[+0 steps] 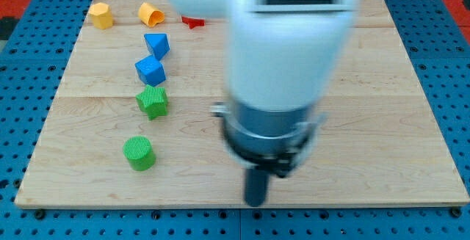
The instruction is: Move the green circle to the center of the board
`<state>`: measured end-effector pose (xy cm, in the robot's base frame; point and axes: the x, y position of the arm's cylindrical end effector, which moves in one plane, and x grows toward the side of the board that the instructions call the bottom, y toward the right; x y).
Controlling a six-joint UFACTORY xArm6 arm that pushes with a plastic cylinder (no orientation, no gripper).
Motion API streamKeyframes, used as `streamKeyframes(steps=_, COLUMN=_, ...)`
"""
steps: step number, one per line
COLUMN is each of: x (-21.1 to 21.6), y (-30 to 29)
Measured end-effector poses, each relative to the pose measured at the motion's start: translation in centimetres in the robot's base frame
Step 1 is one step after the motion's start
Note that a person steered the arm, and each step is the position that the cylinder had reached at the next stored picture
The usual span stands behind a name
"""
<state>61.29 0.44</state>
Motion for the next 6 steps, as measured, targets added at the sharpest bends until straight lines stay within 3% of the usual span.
streamKeyframes(steps=2, x=-1.5, y=-13.0)
streamKeyframes(steps=6, x=-11.4, y=-16.3)
